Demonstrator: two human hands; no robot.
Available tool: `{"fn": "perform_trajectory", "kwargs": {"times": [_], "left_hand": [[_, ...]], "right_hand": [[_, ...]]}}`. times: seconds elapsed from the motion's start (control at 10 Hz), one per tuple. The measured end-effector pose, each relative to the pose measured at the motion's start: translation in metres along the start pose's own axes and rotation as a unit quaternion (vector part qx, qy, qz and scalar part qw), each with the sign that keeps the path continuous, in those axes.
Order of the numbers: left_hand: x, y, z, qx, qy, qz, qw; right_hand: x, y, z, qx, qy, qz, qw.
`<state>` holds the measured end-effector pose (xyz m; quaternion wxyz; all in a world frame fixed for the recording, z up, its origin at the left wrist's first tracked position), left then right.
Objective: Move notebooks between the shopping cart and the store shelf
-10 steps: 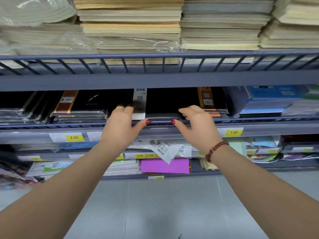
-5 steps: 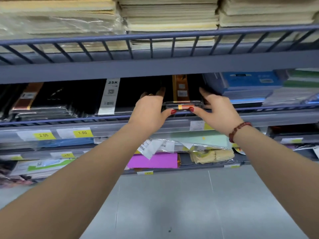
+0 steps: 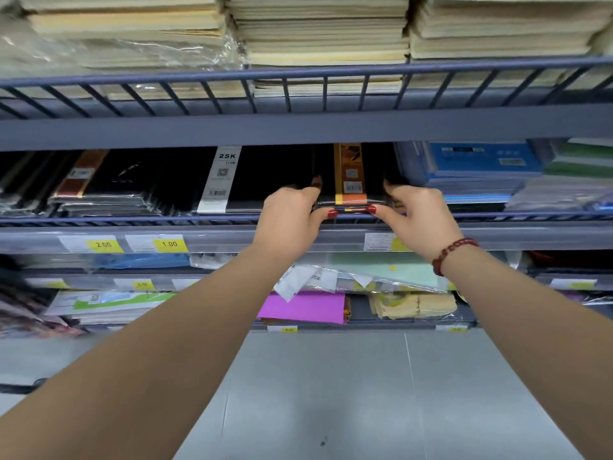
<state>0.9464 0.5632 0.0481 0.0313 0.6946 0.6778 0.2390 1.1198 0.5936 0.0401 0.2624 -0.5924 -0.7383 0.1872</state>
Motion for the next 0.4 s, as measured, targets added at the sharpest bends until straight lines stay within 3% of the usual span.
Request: {"fn": "perform_trajectory", "kwargs": {"times": [0.2, 0.4], "left_hand": [[0.000, 0.003, 0.002, 0.046, -0.074, -0.009, 0.996], [-0.025, 0.008, -0.036, 0.110, -0.086, 0.023, 0.990]], "right_hand": [[-0.009, -0.011, -0.004, -0.094, -0.019, -0.027, 0.995], [-0.047, -0.036, -0.026, -0.102, -0.001, -0.055, 0.993]]}}
Point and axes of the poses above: each hand's wrist, its own x-axis towards the middle knuckle, its own z-axis out of the palm, y = z × x, the point moved 7 cm from there along x, towards the middle knuckle, and after that the axes turned 8 degrees about y, right-handed, at the moved point
